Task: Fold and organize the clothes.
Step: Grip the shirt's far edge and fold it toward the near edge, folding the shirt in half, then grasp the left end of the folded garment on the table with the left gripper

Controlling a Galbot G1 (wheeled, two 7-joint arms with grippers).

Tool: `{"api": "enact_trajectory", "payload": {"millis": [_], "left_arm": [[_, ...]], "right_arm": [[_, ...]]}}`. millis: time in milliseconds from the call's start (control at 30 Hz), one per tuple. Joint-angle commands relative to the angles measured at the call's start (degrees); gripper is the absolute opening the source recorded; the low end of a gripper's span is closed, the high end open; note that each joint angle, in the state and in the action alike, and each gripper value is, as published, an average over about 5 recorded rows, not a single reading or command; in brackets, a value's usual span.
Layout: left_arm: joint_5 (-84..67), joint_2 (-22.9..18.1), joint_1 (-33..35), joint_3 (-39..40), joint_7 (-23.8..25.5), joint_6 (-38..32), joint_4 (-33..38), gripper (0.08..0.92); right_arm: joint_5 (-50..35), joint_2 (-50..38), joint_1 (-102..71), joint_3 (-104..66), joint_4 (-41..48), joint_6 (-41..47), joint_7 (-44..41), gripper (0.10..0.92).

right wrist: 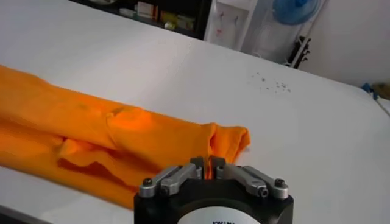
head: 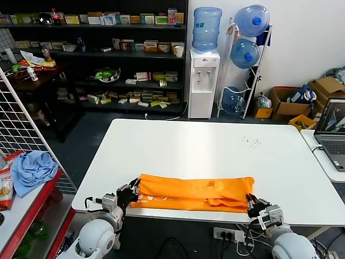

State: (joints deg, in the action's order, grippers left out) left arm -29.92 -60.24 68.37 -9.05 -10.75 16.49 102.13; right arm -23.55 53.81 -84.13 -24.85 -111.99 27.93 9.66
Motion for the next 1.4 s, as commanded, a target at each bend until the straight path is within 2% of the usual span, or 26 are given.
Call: {"api": "enact_trajectory", "payload": {"millis": [33, 533, 633, 700, 767, 867, 1400], "left_arm": [[-2.43, -0.69, 2.66, -1.4, -0.18, -1.37, 1.07, 0.311], [-10.41, -2.85, -0.9, -0.01, -0.61, 4.54, -6.05, 0.743], [-10.28, -2.95, -1.54, 0.21, -0.59, 4.57, -7.26, 0.804], [-10.17, -2.78, -1.6, 0.3, -0.41, 4.44, -7.3, 0.811], [-10.09, -2.6, -1.54, 0.34, -0.22, 4.31, -6.96, 0.796], [-10.09, -2.43, -1.45, 0.32, -0.04, 4.24, -6.31, 0.727], [-10.9, -1.63, -1.4, -0.45, 0.92, 4.44, -4.9, 0.259]], "right_arm": [[1.57, 0.22, -5.7, -1.79, -4.82, -1.04, 0.89, 0.328], [1.64, 1.78, -5.67, -1.01, -5.58, -1.04, 1.14, 0.759], [1.59, 1.78, -5.86, -1.03, -5.73, -1.09, 1.07, 0.81], [1.53, 1.66, -5.96, -1.09, -5.84, -1.09, 1.02, 0.819], [1.51, 1.59, -5.95, -1.1, -5.84, -1.08, 1.0, 0.822], [1.54, 1.63, -5.8, -0.94, -5.71, -1.0, 1.01, 0.822], [2.12, 2.0, -4.89, -0.1, -4.96, -0.78, 0.96, 0.823]]}}
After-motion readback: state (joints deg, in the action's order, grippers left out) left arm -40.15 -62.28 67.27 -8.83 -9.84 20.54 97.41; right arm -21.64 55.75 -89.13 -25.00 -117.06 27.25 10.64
